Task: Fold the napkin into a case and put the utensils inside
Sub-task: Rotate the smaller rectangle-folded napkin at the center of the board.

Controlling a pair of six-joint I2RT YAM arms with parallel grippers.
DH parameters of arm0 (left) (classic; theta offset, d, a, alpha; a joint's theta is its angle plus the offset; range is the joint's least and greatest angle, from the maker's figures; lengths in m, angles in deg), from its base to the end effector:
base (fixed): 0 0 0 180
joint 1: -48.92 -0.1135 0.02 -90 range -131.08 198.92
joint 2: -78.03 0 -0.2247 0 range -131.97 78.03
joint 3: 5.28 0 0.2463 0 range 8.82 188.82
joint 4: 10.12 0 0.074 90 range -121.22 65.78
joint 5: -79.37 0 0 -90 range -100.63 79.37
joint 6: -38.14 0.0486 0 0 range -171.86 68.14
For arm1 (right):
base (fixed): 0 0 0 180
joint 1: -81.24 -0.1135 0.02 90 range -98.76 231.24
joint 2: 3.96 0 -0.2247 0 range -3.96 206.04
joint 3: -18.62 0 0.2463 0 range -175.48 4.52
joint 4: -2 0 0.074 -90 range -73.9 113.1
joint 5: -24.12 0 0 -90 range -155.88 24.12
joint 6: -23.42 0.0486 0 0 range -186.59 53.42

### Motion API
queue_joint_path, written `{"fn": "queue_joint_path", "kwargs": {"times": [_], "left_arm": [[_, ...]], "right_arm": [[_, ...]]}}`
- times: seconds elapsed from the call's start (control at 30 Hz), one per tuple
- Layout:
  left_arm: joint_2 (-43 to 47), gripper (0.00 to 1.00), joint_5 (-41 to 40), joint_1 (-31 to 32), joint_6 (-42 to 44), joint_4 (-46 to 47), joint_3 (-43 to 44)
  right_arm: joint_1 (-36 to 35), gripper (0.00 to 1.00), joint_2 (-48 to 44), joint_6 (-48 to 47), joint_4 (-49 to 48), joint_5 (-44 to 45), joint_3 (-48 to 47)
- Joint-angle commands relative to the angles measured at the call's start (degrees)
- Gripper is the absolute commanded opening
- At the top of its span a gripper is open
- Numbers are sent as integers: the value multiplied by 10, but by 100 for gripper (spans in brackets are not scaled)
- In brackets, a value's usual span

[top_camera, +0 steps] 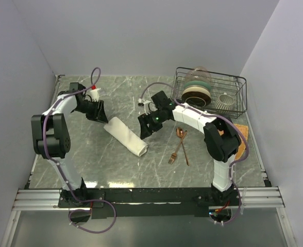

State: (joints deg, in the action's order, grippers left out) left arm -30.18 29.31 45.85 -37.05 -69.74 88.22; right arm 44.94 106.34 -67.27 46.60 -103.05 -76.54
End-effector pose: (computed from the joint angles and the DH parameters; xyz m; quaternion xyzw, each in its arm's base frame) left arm 0.3597 -0.0120 0.1573 0.1415 0.9215 -0.3143 0.1791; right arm 0.2990 0.2560 0.1625 -0.3691 0.8413 0.3686 0.1415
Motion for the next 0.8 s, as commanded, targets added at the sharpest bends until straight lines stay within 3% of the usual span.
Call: {"fn": "queue_joint_path", "kwargs": {"times": [0.0,0.3,0.5,0.77], "left_arm": [[52,42,-44,-5,5,-24,-32],[13,41,-73,17,0,18,-63],[-37,42,-75,28,10,41,-28],[-92,43,-57,51,2,43,30]], "right_arm": [[-12,72,17,5,11,24,-43],[-39,72,56,2,5,10,-33],[-81,72,44,37,-42,-8,15],[-138,79,70,97,-90,4,-18]]}}
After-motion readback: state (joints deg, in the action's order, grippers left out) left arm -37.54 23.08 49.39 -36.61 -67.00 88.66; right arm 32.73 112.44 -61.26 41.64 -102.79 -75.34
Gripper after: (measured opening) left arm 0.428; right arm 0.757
